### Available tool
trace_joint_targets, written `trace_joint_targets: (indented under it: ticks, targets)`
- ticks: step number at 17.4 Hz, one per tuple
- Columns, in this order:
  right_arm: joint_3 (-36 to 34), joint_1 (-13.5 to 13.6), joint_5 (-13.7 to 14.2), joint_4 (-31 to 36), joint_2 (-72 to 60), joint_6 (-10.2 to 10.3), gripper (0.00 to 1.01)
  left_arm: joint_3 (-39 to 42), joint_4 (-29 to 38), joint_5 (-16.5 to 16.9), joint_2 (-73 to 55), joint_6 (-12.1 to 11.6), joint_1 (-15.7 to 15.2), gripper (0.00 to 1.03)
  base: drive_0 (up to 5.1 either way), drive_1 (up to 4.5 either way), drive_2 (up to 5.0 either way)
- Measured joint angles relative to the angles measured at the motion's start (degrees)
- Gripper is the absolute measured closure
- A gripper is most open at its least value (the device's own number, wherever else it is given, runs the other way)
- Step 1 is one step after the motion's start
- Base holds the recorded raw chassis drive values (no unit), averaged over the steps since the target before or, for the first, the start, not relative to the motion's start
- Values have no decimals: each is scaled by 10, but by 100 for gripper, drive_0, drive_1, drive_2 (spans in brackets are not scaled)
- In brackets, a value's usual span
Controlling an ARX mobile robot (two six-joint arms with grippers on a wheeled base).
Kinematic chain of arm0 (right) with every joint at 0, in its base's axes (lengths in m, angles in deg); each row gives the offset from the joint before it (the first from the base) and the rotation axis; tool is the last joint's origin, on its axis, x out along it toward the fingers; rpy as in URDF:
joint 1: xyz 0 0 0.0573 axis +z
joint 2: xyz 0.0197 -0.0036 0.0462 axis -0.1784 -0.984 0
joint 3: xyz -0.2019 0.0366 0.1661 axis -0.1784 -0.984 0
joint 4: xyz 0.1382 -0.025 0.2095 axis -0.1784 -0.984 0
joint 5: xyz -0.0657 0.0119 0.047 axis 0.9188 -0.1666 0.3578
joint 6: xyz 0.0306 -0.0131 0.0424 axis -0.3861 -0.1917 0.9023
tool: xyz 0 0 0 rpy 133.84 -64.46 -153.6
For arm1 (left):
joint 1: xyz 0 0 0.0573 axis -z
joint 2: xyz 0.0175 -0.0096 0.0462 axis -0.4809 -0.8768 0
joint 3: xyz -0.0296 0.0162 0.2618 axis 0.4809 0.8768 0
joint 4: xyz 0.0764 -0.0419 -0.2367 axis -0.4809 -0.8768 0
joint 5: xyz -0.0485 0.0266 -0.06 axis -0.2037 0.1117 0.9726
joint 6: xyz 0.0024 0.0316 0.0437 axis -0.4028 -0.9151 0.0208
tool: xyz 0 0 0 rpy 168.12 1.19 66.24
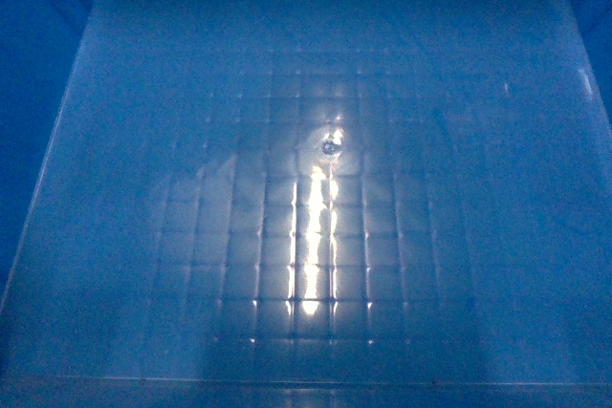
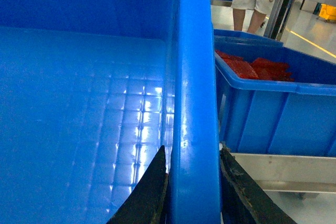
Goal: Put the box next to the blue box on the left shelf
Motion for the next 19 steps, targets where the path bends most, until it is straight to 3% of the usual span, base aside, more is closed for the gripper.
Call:
trace_joint_targets:
  ticks: [17, 19]
  targets:
    - [0, 0, 0, 0, 0, 0, 80, 0, 0, -1, 0, -2, 0, 85, -3, 396, -403]
    - [0, 0, 0, -1, -1, 0, 80, 0, -1, -1, -2, -2, 0, 85, 0, 0, 0]
